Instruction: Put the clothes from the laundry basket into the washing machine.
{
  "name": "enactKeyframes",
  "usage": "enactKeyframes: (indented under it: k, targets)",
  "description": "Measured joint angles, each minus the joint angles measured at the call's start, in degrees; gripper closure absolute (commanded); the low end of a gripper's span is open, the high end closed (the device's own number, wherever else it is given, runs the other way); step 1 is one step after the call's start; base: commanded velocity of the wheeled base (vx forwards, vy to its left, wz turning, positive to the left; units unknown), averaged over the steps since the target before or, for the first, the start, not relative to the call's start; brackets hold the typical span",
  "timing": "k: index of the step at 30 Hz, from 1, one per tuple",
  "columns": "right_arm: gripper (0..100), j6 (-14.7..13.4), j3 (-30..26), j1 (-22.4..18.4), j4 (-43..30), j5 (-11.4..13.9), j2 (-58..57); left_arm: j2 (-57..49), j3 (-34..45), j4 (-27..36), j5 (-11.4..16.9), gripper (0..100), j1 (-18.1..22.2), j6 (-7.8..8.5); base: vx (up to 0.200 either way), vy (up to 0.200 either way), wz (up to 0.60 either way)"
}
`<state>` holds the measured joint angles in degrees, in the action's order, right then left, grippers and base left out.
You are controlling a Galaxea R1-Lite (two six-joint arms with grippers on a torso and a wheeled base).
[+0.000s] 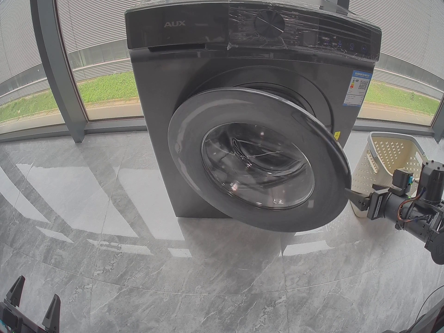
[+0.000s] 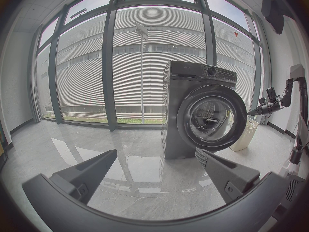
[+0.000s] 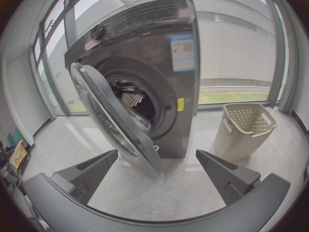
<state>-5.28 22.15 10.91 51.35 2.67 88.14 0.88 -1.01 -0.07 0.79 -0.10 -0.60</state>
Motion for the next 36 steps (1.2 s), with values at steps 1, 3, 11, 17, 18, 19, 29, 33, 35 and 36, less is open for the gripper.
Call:
enactKeyframes:
  k: [1, 3, 11, 17, 18, 19, 29, 33, 35, 36]
  targets:
    - [0, 0.02, 0.04, -1.1, 0.79, -0.13, 0.2, 0.0, 0.0, 0.0, -0.04, 0, 0.0, 0.0, 0.0, -0.2, 0.0]
    - [0, 0.11, 0.0, -3.19, 2.44, -0.4, 0.61, 0.0, 0.0, 0.02, -0.11, 0, 0.0, 0.05, 0.0, -0.2, 0.0]
    - [0, 0.04, -5.78, 0.46, 5.66, -0.4, 0.98, 0.02, 0.0, 0.02, -0.41, 0, 0.05, 0.06, 0.0, -0.2, 0.0]
    - [0, -1.65, -10.17, 7.33, 6.9, 0.28, 0.17, 0.02, 0.0, 0.0, -0.44, 0, 0.05, 0.11, 0.0, -0.133, 0.0]
    - [0, -2.6, -10.5, 8.59, 7.06, 0.34, 0.04, 0.05, 0.0, 0.0, -0.46, 0, 0.05, 0.13, 0.0, 0.0, 0.0]
    - [0, -3.23, -10.65, 9.35, 7.12, 0.37, -0.05, 0.05, 0.0, 0.0, -0.44, 0, 0.07, 0.13, 0.0, 0.0, 0.0]
    - [0, -8.0, -10.52, 15.96, 12.42, 0.04, -0.54, 0.05, 0.0, 0.07, -0.26, 0, 0.1, 0.35, 0.16, 0.0, 0.0]
    - [0, -8.48, -10.0, 16.79, 12.46, 0.11, -0.57, 0.05, 0.0, 0.07, -0.28, 0, 0.1, 0.3, 0.2, 0.0, 0.0]
    - [0, -8.59, -9.73, 17.01, 12.48, 0.11, -0.57, 0.05, 0.0, 0.07, -0.26, 0, 0.1, 0.28, 0.2, 0.0, 0.0]
    - [0, -8.59, -9.62, 17.09, 12.48, 0.15, -0.57, 0.05, 0.0, 0.07, -0.24, 0, 0.1, 0.28, 0.2, 0.0, 0.0]
